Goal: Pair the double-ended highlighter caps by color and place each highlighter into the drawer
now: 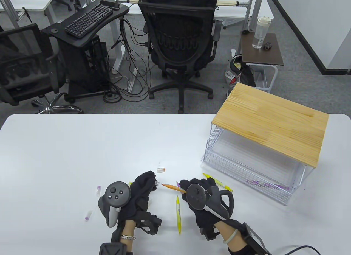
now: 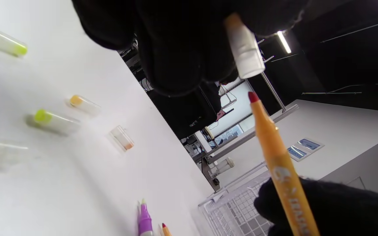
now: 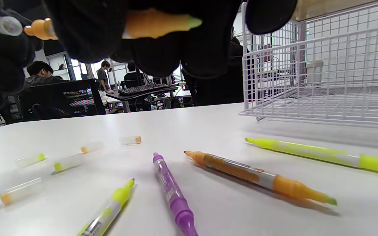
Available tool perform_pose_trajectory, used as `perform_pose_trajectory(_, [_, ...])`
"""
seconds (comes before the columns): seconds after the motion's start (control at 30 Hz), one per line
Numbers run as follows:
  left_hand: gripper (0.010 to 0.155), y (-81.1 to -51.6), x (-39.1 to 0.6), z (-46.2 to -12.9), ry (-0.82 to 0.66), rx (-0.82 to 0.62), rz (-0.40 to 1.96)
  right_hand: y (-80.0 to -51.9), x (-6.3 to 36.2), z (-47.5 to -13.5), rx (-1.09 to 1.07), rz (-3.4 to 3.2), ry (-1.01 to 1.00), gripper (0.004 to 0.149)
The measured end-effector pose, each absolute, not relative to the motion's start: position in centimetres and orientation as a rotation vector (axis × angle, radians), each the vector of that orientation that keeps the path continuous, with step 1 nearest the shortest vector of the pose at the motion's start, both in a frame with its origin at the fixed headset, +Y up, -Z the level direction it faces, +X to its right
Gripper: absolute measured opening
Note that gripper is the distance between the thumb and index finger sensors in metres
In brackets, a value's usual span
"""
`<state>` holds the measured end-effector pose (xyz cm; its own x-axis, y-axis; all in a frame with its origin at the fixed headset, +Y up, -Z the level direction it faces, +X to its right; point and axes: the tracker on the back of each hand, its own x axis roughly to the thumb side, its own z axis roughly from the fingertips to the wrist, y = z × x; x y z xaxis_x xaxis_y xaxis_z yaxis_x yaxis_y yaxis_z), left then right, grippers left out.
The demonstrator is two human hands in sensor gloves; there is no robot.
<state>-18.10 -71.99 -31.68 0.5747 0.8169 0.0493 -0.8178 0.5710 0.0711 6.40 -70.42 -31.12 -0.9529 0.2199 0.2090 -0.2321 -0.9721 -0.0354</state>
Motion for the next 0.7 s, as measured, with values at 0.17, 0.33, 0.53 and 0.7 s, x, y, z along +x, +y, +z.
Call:
perform_pose_trajectory(0.17, [0.048, -72.3, -17.5, -31.7, -0.016, 0.082, 0.925, -70.4, 6.3, -31.1, 0.307, 2.909, -0.082, 0.050])
perform_pose_trajectory(0.33, [0.048, -72.4, -16.3, -31.6, -0.071, 0.060, 0.860, -70.4, 6.1, -30.8, 0.317, 2.890, -0.105, 0.050])
perform_pose_trajectory(0.53, [0.050, -72.5, -15.4, -31.7, -0.169, 0.006, 0.815, -70.0, 6.8, -30.7, 0.265, 2.879, -0.233, 0.051])
perform_pose_trajectory(0.7, [0.048, -72.4, -14.5, -31.3, -0.221, 0.029, 0.777, -69.8, 6.7, -30.5, 0.273, 2.895, -0.277, 0.045])
